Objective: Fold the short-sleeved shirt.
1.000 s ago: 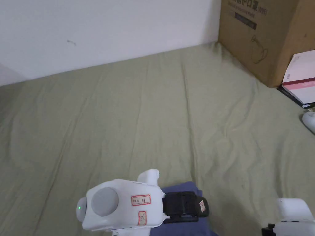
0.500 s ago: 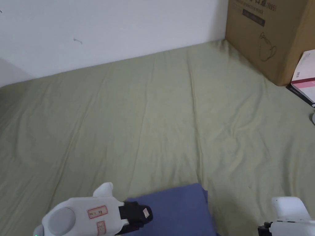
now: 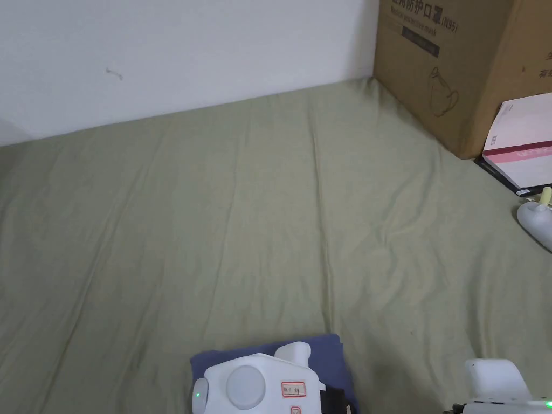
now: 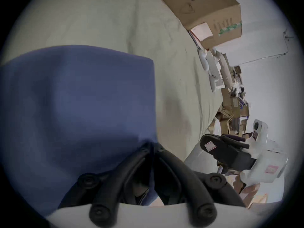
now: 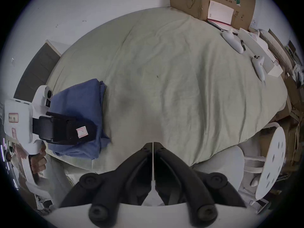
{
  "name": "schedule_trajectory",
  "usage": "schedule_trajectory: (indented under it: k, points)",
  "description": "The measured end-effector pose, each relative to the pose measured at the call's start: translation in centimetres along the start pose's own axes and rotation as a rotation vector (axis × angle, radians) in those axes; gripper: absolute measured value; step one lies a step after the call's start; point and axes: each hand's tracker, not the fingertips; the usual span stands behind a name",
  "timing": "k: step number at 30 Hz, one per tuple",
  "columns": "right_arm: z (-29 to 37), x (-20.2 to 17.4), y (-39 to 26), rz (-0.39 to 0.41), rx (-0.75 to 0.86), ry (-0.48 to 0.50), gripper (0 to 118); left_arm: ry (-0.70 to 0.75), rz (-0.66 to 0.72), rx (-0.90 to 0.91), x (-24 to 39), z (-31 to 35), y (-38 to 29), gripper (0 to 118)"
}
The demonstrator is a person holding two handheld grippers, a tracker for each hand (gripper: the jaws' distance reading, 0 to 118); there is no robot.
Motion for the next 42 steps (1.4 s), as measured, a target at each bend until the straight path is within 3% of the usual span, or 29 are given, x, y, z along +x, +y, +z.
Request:
schedule_trajectory:
  k: [6, 13, 18, 24, 26, 28, 30, 31, 33, 34, 39, 42]
  points:
    - [0.5, -0.1, 0.1, -0.009, 0.010, -0.008, 1, -0.104, 0.012, -0.040, 0.6, 0.1, -0.7, 4]
    - [1.2, -2.9, 1.1, 0.056, 0.024, 0.010, 1, -0.105, 0.045, 0.141, -3.0, 8.0, -2.8, 4]
    - [0.9, -7.9, 2.7, 0.164, 0.035, 0.121, 1, -0.059, 0.161, 0.322, -8.9, 16.0, -5.8, 4]
    - [-1.3, -14.8, 5.1, 0.280, 0.020, 0.296, 1, 0.023, 0.317, 0.374, -15.0, 18.5, -9.8, 4]
    - [-3.2, -16.2, 5.5, 0.292, -0.002, 0.279, 1, 0.017, 0.341, 0.363, -15.8, 18.4, -10.6, 4]
    - [-5.8, -17.2, 5.5, 0.330, -0.047, 0.169, 1, -0.001, 0.345, 0.347, -16.2, 18.3, -11.2, 5]
    - [-7.8, -17.2, 5.2, 0.321, -0.082, 0.138, 1, -0.012, 0.338, 0.336, -16.1, 18.1, -11.4, 14]
    - [-8.2, -17.0, 5.1, 0.273, -0.084, 0.174, 1, -0.016, 0.339, 0.334, -16.1, 18.0, -11.3, 29]
    - [-7.9, -16.6, 5.3, 0.225, -0.074, 0.184, 1, -0.030, 0.345, 0.328, -16.3, 17.6, -11.0, 91]
    - [-7.8, -16.4, 5.4, 0.225, -0.077, 0.190, 1, -0.048, 0.351, 0.325, -16.4, 17.3, -10.6, 107]
    - [-7.7, -15.6, 5.4, 0.170, -0.082, 0.219, 1, -0.219, 0.343, 0.301, -17.2, 15.4, -8.5, 111]
    - [-7.8, -15.6, 5.3, 0.154, -0.083, 0.220, 1, -0.231, 0.381, 0.304, -17.9, 13.8, -7.1, 111]
